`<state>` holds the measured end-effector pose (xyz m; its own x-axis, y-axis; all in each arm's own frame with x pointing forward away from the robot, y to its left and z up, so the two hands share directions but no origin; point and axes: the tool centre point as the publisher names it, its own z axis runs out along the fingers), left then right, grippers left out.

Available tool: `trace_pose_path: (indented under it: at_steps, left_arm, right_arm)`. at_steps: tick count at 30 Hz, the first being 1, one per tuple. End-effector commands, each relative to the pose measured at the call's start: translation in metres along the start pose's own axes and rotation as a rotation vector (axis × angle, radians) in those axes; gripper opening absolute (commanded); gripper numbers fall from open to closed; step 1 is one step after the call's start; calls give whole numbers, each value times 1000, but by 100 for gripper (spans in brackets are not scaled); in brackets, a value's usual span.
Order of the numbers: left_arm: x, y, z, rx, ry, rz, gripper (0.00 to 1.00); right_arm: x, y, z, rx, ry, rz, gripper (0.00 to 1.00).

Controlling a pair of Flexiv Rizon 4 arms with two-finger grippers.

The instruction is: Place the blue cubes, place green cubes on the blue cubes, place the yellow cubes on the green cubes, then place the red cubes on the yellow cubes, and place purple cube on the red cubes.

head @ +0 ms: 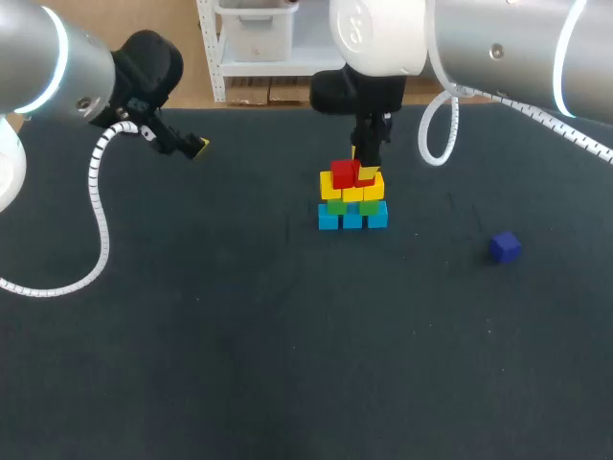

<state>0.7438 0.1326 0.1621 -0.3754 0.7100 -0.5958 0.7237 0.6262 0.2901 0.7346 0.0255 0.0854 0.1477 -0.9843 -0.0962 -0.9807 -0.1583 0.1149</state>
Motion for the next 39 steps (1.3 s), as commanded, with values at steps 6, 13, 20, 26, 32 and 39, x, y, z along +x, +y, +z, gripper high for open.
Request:
trace_pose_path:
  at_steps: [6, 13, 20, 26, 32, 39]
  left_arm:
    - [1, 2, 0, 8, -4, 4, 100]
    - [1, 2, 0, 8, -4, 4, 100]
    - [1, 2, 0, 8, -4, 4, 100]
    - [1, 2, 0, 8, -4, 4, 100]
    - [1, 2, 0, 8, -4, 4, 100]
    - [1, 2, 0, 8, -4, 4, 100]
  right_arm:
    - [1, 1, 1, 6, -1, -2, 100]
    - [1, 2, 0, 12, -12, 2, 100]
    - [19, 14, -23, 76, -75, 57, 100]
    - [48, 38, -41, 149, -106, 147, 100]
    - [74, 68, -48, 214, -149, 230, 100]
    - [92, 98, -50, 268, -174, 299, 100]
